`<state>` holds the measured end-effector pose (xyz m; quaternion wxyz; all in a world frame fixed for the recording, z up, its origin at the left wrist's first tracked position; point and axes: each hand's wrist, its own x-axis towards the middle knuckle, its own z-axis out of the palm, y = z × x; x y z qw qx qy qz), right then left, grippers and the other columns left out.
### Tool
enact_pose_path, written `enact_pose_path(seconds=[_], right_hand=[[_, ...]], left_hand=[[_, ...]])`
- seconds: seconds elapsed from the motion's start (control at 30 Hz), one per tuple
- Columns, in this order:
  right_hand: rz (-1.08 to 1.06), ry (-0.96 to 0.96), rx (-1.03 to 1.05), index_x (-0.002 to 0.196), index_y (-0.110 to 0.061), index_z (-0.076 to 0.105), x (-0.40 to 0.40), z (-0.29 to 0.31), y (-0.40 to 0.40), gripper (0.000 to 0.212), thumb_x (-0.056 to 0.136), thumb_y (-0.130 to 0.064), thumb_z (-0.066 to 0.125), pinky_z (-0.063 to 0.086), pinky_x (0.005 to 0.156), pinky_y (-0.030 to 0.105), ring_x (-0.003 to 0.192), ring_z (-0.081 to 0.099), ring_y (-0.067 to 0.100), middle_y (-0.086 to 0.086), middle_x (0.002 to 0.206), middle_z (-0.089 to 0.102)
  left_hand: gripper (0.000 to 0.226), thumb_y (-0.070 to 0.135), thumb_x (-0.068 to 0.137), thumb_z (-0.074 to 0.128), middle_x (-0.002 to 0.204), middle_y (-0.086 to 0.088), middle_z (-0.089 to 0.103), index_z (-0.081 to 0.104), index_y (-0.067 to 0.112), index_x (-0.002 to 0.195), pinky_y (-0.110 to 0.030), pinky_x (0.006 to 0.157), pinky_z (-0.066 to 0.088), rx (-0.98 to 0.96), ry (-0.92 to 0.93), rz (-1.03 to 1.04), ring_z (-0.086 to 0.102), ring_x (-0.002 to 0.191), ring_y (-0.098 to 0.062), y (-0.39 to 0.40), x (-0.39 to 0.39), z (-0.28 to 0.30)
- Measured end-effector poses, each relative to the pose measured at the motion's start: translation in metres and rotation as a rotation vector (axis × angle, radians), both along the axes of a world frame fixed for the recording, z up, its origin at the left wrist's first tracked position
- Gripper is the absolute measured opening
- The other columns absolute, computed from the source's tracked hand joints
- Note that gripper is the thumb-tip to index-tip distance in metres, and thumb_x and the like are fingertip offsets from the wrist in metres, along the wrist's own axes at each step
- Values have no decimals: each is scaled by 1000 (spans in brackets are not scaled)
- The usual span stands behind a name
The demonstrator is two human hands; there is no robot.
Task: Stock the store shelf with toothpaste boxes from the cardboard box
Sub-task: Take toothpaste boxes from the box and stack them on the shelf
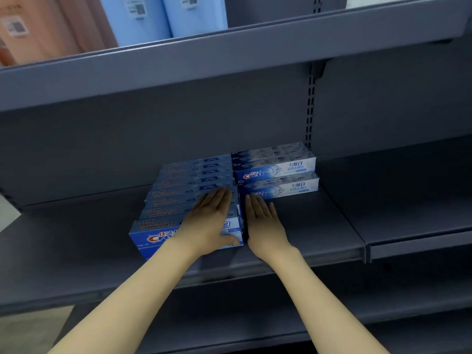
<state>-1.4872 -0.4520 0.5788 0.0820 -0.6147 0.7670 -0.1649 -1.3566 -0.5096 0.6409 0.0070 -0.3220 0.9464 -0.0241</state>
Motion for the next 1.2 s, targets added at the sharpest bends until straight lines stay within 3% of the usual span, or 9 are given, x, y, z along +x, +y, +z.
enact_pose_path(seconds=[0.23, 1.03, 1.2], right_hand=[[12, -93, -71, 148, -5, -13, 5, 3, -13, 81, 97, -23, 47, -8, 117, 30, 147, -9, 20, 7, 159, -12], [-32, 21, -1, 148, -6, -15, 18, 3, -18, 79, 99, -33, 40, -12, 116, 34, 146, -11, 19, 6, 158, -13], [-92, 41, 57, 148, -6, -14, 18, 5, -14, 78, 99, -31, 41, -12, 116, 36, 147, -10, 20, 7, 159, -10]], left_hand=[[109, 60, 81, 58, 158, -4, -14, -11, 10, 149, -26, 116, -6, 4, 11, 9, -9, 146, -15, -2, 0, -2], [110, 62, 80, 56, 158, -4, -14, -11, 9, 149, -25, 115, -5, 4, -15, 13, -8, 146, -15, -7, 10, 0], [122, 71, 72, 56, 157, -4, -18, -16, 8, 148, -27, 115, -7, 23, -61, 5, -12, 145, -16, -10, 14, 7]])
